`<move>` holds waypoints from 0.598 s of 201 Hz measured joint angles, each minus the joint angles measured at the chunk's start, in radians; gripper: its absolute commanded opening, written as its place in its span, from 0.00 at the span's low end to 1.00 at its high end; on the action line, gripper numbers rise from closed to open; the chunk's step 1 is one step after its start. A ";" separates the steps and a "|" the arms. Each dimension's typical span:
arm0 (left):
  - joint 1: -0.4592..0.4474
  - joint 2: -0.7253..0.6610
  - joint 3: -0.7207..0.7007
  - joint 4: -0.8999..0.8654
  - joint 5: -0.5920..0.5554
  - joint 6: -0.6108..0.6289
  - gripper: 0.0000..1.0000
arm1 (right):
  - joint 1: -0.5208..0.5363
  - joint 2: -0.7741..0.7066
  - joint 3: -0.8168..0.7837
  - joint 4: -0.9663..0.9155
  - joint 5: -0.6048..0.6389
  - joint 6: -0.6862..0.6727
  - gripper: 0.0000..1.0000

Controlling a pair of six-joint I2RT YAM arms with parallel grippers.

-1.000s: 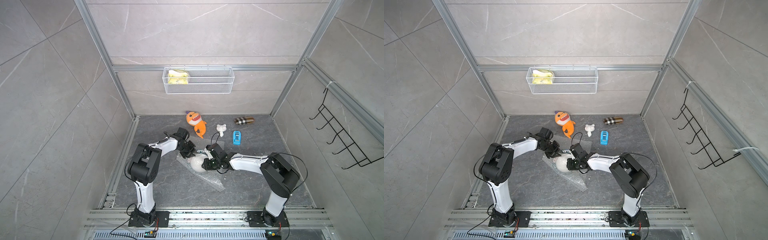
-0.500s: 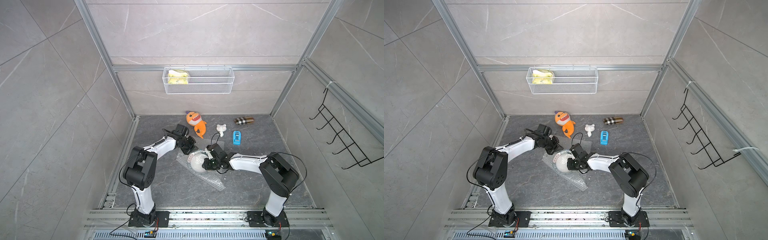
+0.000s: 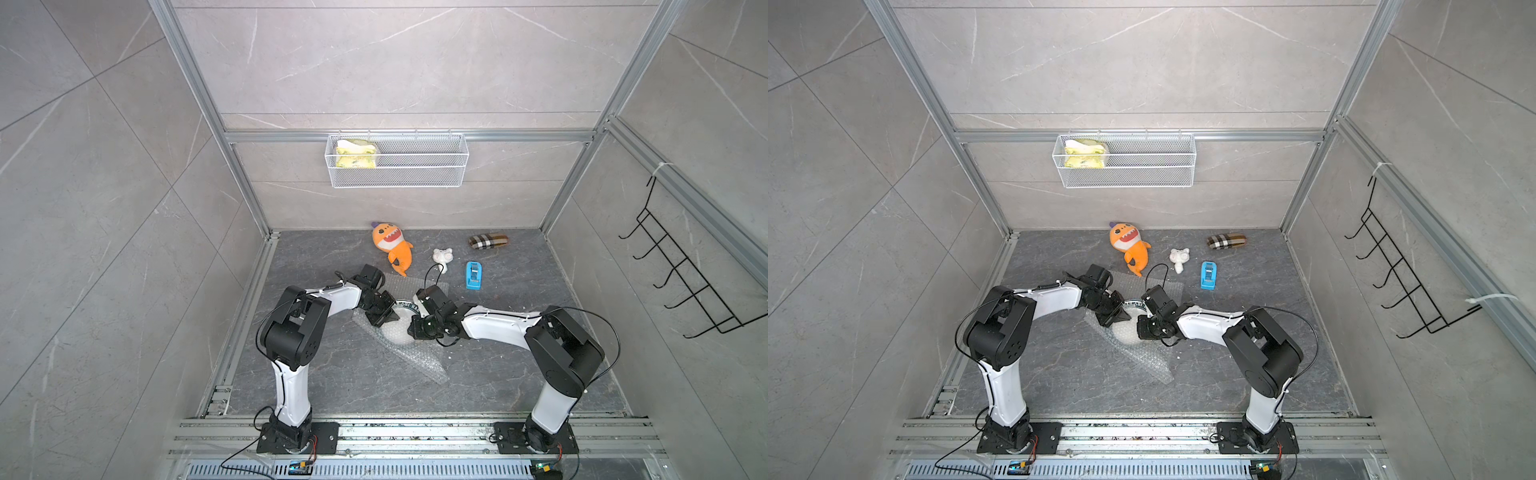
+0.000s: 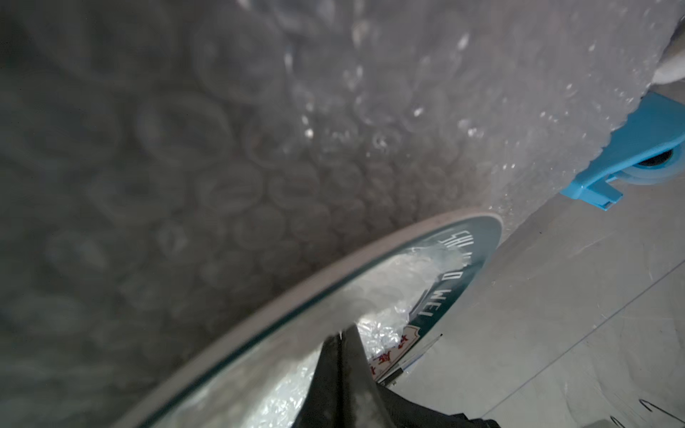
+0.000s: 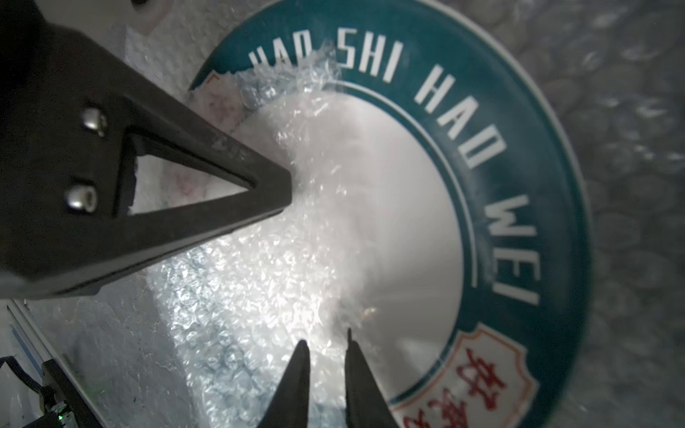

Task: Wrap dinner plates in bubble wrap
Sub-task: Wrap the plate in the bubble wrap.

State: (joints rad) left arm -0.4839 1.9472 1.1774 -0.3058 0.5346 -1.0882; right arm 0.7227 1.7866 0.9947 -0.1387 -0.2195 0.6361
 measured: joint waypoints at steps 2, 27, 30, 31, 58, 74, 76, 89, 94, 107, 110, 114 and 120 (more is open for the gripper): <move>0.000 0.000 0.000 0.000 -0.002 0.001 0.00 | -0.001 0.000 0.000 -0.001 0.000 0.000 0.23; 0.000 0.001 0.000 0.003 -0.004 0.014 0.00 | -0.004 -0.016 -0.001 -0.023 -0.002 -0.007 0.42; 0.000 0.001 0.000 0.003 -0.005 0.016 0.00 | -0.004 -0.024 -0.002 -0.027 -0.001 0.002 0.46; 0.000 0.002 0.000 0.003 -0.005 0.016 0.00 | -0.004 -0.028 -0.003 -0.028 -0.001 -0.002 0.47; 0.000 0.006 0.000 0.011 -0.005 0.026 0.00 | -0.004 -0.184 -0.052 -0.083 0.000 -0.003 0.64; 0.000 0.009 0.000 0.018 -0.003 0.033 0.00 | -0.004 -0.311 -0.101 -0.117 -0.002 -0.001 0.68; 0.000 0.009 0.000 0.018 -0.003 0.033 0.00 | -0.004 -0.323 -0.107 -0.121 -0.003 0.002 0.68; 0.001 0.012 0.000 0.024 0.001 0.037 0.00 | -0.002 -0.412 -0.152 -0.156 -0.005 0.017 0.72; 0.001 0.013 0.000 0.026 0.003 0.038 0.00 | 0.001 -0.434 -0.167 -0.167 -0.005 0.023 0.74; 0.002 0.017 0.000 0.033 0.011 0.040 0.00 | 0.014 -0.479 -0.208 -0.207 -0.005 0.050 0.76; 0.003 0.018 0.000 0.035 0.013 0.041 0.00 | 0.019 -0.486 -0.218 -0.214 -0.004 0.058 0.77; 0.003 0.019 0.000 0.037 0.016 0.041 0.00 | 0.026 -0.493 -0.231 -0.225 -0.003 0.066 0.77; 0.004 0.020 0.000 0.042 0.019 0.041 0.00 | 0.038 -0.503 -0.252 -0.237 -0.003 0.084 0.76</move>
State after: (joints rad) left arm -0.4801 1.9671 1.1774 -0.2642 0.5533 -1.0473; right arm 0.7605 1.2839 0.7429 -0.3759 -0.2230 0.7204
